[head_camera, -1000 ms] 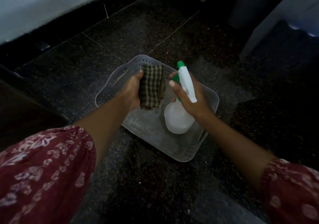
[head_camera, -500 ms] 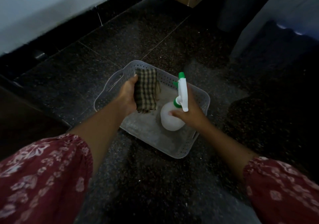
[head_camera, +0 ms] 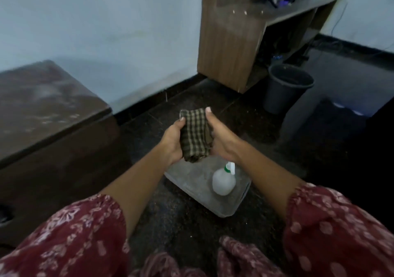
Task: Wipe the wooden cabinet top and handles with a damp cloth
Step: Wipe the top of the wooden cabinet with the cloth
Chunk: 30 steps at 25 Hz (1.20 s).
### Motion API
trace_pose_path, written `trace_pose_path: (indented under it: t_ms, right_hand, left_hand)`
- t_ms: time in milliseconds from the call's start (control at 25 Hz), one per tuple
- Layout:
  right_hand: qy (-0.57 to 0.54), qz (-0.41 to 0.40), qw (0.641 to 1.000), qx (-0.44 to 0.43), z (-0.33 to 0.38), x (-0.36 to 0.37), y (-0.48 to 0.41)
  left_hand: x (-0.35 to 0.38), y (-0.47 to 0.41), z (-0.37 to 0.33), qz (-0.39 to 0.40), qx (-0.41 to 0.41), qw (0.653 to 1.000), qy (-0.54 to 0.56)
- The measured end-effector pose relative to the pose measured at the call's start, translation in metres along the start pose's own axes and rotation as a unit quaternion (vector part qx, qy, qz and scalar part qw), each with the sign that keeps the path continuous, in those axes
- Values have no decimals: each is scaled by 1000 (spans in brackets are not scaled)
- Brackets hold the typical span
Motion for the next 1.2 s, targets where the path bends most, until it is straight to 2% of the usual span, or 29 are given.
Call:
trace_pose_path:
  t_ms: [200,320,440,520,720,920,1080,1200]
  right_hand:
    - [-1,35,998,-49,39,100,34]
    - [6,96,995,-39,59,157,65]
    - [19,159,987,-35,74,211,92]
    - [9,198,980,-37,83,245,107]
    - [-12,287,958,-26,86,318,131]
    - [-123,372,919,45,59,389,135]
    - [-108,421,895,94,23,458,136]
    - [-66,442,889,98,-6,505,135]
  left_hand:
    - [-25,127,-53,15,69,996,-50]
    - [-55,199,-72,-31,148,985,-79]
    - [-89,269,-88,-70,230,960,-144]
    - [-108,312,-93,-107,254,948,-160]
    - [-155,377,-94,-245,309,913,-102]
    - [-225,409,-87,-332,329,882,-70]
    - [-294,438,-67,-376,360,853,31]
    - [-348,458,-50,-480,333,812,-3]
Point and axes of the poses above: each hand's wrist, its own y-axis away from the middle knuckle, its own x-axis out of the palm, z = x × y, the point moved 2 cm from there along -y, towards the middle knuckle, and after that the axes turned 10 degrees about -x, right-handed, at the moved point
